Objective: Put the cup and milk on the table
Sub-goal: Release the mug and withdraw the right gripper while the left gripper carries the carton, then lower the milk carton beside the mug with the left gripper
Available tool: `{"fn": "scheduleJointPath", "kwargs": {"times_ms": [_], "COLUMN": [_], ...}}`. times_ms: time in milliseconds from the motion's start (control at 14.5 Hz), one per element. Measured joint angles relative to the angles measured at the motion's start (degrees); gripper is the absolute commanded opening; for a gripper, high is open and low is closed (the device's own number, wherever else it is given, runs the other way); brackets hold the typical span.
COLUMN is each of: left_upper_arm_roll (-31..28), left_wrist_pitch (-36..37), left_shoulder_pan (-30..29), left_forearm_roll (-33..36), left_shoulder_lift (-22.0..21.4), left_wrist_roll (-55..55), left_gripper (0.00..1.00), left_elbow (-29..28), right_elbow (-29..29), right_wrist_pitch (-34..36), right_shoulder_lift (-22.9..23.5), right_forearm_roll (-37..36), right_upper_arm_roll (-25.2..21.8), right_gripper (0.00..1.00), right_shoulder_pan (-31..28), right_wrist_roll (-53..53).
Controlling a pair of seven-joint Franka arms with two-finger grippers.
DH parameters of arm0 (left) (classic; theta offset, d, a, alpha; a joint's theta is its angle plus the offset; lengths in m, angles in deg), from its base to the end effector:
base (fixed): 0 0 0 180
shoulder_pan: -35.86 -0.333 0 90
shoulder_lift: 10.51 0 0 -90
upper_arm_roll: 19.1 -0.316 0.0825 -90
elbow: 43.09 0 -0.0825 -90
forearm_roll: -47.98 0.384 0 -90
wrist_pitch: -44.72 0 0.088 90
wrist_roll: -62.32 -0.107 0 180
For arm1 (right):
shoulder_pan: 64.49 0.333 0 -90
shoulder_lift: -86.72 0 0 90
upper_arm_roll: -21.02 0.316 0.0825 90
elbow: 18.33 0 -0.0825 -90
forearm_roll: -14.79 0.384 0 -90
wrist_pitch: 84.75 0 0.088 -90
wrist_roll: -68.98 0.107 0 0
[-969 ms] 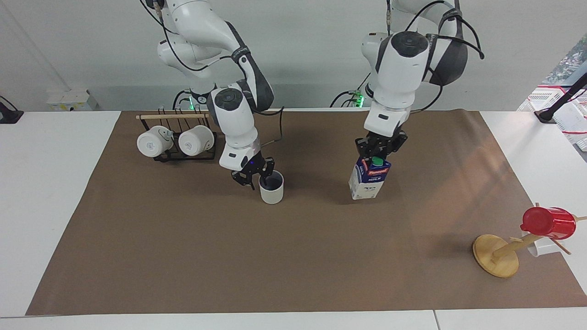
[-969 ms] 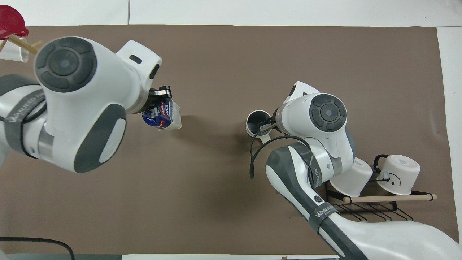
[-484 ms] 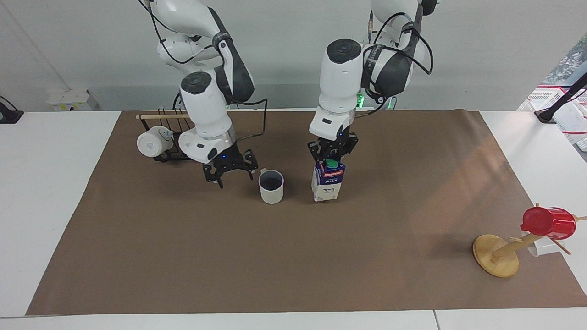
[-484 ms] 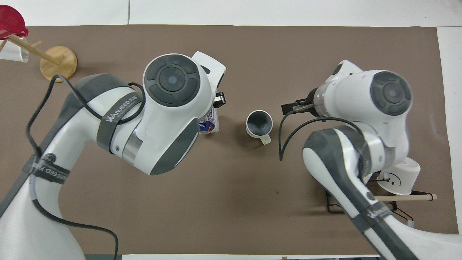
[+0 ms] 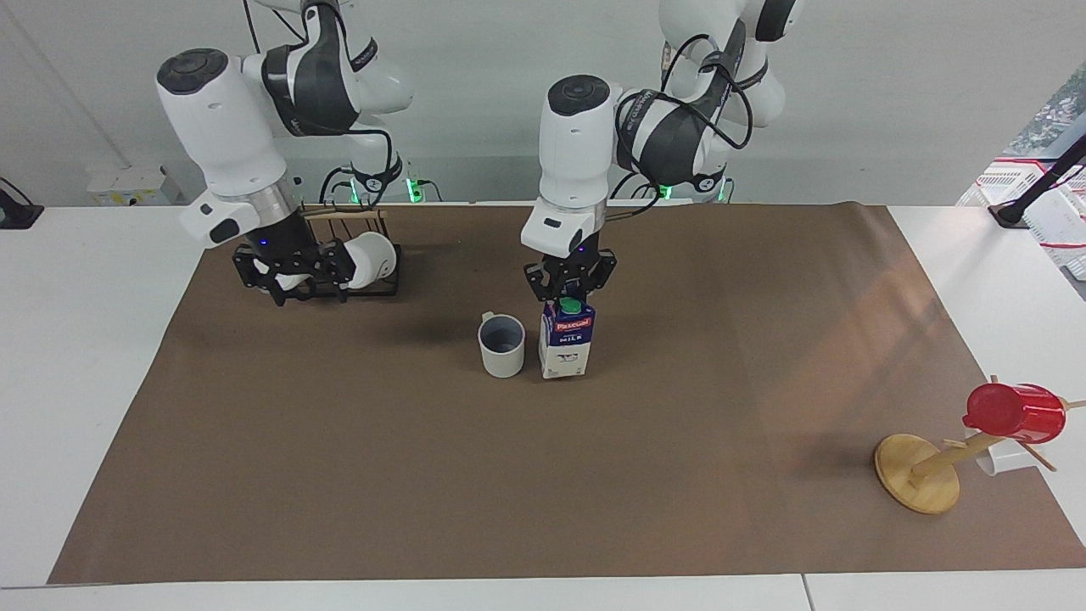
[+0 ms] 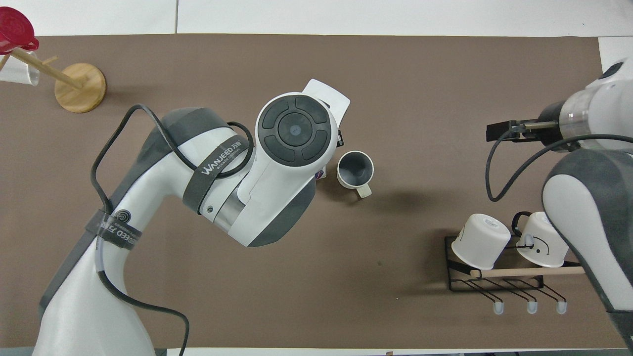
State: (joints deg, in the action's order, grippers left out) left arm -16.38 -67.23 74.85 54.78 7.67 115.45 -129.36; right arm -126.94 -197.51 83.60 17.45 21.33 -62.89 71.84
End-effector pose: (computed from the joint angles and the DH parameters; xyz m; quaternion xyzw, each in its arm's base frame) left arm 0.5086 -0.4374 0.4975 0.9932 0.0824 0.0805 0.0151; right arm 0.5577 0.0217 0.5350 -0.9976 0.0159 -0.0624 0.0244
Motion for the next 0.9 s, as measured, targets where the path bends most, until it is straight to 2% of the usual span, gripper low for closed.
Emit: {"fn": "scheduleJointPath", "kwargs": {"times_ms": [208,346,623,830,899], "left_upper_arm_roll": [0.0,-0.01,-0.02,-0.03,-0.03], "left_wrist_pitch": [-0.82,-0.91,-2.92,-3.45,-3.48], "left_shoulder_pan": [0.55,1.04,1.35,1.35,1.35], "left_forearm_roll": [0.16,1.27,2.49,2.64,2.65], "left_shoulder_lift": [0.3,0.63,0.64,0.36,0.35], "left_wrist_roll": [0.0,0.03,0.1,0.1,0.1], "left_gripper": [0.0,0.0,0.0,0.0,0.52], "left_elbow": [-0.53,-1.27,-3.7,-4.18,-4.2], "right_elbow": [2.44,7.37,21.66,24.54,24.67], "right_wrist_pitch": [6.54,13.74,27.86,30.22,30.23], "right_shoulder_lift": [-1.95,-2.14,1.23,3.88,4.4], "right_forearm_roll": [-0.12,-0.18,-2.08,-2.09,-2.09], "right_upper_arm_roll": [0.0,-0.03,-0.03,0.01,0.02], "right_gripper": [1.0,1.0,1.0,1.0,1.0], "right_shoulder_pan": [-3.55,-5.65,-7.77,-7.84,-7.84], "right_wrist_roll": [0.01,0.01,0.01,0.01,0.01]}}
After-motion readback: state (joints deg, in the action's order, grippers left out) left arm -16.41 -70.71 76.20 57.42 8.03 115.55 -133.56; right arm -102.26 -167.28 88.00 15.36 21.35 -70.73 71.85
